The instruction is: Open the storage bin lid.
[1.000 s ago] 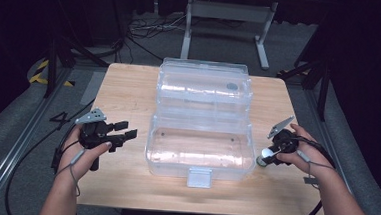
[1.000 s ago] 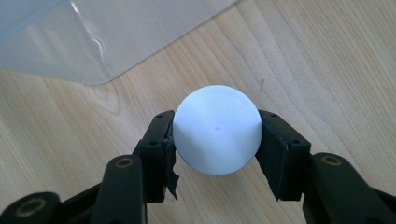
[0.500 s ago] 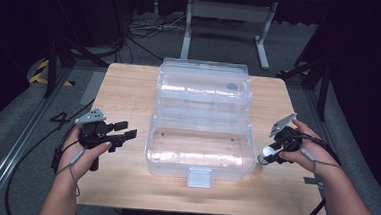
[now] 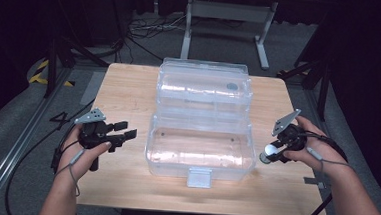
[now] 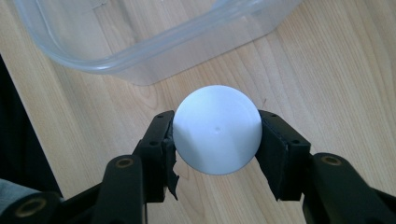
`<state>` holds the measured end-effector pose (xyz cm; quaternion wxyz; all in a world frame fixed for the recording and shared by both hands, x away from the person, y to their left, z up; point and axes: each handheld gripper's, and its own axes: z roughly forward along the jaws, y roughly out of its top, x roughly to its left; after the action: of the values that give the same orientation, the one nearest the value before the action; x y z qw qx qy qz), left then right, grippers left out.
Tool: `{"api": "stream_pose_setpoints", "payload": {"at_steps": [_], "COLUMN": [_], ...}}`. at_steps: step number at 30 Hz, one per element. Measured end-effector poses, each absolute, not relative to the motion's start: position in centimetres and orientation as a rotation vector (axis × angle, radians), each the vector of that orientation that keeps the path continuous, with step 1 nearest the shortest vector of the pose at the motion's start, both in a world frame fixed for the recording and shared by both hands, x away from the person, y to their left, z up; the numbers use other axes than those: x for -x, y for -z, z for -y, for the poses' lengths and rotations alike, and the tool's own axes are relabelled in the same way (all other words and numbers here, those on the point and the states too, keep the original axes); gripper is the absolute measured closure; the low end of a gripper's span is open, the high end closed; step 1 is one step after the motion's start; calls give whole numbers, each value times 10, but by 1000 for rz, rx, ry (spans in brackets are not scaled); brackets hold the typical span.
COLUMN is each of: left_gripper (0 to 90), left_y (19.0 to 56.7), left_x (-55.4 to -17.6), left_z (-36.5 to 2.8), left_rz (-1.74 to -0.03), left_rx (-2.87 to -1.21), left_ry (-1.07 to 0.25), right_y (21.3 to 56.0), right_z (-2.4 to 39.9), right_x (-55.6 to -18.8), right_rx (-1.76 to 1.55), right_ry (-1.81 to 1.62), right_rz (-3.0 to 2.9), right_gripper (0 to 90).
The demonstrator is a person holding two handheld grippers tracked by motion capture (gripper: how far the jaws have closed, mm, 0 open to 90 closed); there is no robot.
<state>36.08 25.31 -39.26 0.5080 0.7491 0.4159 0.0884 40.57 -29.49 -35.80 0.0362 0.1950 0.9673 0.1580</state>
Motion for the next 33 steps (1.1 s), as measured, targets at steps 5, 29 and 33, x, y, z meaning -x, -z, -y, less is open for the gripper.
{"api": "stream_pose_setpoints", "payload": {"at_steps": [5, 29, 33], "left_gripper": [451, 450, 442], "left_y": [393, 397, 397], "left_x": [-361, -360, -361], "left_z": [-253, -260, -260], "left_rz": [-1001, -1016, -1015], "left_rx": [-1808, -1818, -1822], "left_ry": [-215, -271, -268], "right_y": [350, 308, 304], "right_z": [293, 273, 268], "right_x": [-404, -399, -398], "right_rx": [-585, -478, -452], "right_ry": [-498, -586, -586], "right_rz": [-2966, -2933, -2935], "right_gripper": [504, 505, 505]}}
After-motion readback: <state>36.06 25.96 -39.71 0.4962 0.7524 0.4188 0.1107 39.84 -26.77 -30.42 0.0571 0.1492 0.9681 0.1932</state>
